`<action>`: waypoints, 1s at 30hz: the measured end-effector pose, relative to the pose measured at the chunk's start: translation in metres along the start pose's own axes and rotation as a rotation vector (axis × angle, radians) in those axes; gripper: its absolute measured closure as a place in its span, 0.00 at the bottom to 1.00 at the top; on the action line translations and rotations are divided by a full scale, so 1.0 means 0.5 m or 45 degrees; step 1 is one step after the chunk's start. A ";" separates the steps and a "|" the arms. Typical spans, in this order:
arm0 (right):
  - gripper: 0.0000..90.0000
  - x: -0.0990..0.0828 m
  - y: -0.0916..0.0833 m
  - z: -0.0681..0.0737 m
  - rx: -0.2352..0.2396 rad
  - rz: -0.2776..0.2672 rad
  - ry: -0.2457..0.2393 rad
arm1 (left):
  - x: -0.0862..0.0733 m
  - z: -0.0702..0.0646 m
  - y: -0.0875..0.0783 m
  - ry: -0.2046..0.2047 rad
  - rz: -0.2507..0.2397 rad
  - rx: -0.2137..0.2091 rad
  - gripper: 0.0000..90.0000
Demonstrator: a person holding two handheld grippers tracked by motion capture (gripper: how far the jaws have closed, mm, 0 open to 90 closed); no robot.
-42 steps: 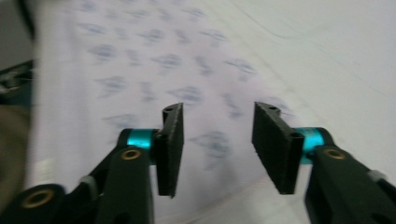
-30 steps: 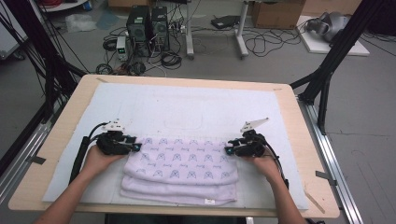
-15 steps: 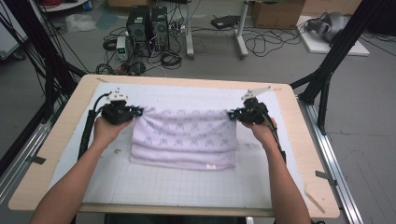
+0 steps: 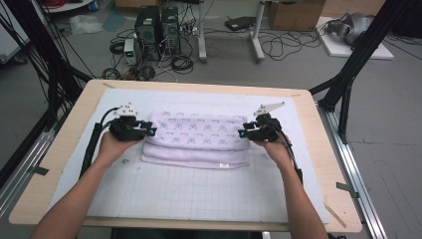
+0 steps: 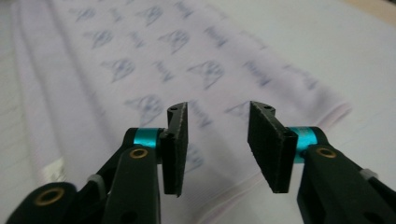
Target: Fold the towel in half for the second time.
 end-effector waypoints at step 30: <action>0.97 -0.052 -0.086 0.126 0.159 -0.005 -0.121 | -0.060 -0.073 -0.097 0.073 0.004 -0.038 0.97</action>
Point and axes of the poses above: each handheld gripper's, and its own axes: y roughly forward along the jaws, x roughly out of its top, z roughly to its left, the point moved 4 cm from there along y, roughly forward along the jaws, and after that the axes turned 15 degrees about -z, right-handed, at the moved point
